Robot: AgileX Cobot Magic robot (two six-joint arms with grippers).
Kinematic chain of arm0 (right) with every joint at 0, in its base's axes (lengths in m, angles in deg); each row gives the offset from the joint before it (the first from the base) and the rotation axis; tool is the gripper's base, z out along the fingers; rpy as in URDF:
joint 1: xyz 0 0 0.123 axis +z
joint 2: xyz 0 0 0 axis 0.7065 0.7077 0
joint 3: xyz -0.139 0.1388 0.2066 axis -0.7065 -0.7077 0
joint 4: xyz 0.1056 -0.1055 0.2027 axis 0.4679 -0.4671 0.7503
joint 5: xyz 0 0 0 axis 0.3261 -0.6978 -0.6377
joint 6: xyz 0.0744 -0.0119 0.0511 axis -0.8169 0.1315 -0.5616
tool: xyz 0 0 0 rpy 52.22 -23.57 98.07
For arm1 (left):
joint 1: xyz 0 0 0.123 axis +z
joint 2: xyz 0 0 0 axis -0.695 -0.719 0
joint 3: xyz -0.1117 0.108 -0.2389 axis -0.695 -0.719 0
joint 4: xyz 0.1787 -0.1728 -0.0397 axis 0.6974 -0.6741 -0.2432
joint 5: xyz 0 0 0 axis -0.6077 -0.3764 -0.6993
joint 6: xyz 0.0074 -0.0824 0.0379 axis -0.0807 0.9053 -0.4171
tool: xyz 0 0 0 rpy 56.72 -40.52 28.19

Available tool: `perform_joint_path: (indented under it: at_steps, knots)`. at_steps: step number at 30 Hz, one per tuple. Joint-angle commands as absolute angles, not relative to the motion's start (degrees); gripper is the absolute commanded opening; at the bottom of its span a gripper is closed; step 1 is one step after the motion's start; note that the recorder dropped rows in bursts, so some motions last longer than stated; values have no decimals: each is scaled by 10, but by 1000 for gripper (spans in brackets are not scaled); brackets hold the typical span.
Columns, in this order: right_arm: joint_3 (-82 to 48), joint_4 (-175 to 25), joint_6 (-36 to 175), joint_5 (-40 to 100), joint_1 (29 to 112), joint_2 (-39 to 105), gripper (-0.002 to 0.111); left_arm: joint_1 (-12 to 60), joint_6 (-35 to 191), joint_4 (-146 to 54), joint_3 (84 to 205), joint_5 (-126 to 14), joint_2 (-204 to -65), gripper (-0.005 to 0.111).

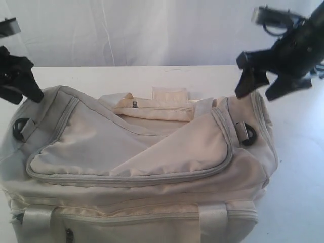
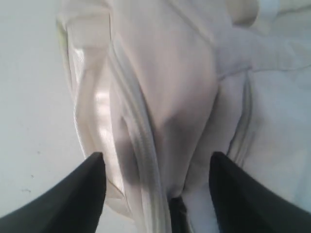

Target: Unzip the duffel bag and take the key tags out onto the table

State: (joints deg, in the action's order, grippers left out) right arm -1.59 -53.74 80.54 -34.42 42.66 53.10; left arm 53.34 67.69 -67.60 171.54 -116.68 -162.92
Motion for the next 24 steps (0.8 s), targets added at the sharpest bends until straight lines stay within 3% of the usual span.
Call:
perform_joint_path:
  at_steps: [1,14,24]
  knots:
    - [71,-520,820,-322,431,526,64,530,688,-701,1790,-1168,-1622,65]
    - [233,-510,804,-398,477,777,64,376,671,-702,1899,-1136,-1743,65]
    - [235,-510,807,-398,477,796,64,353,671,-681,1919,-1116,-1853,65]
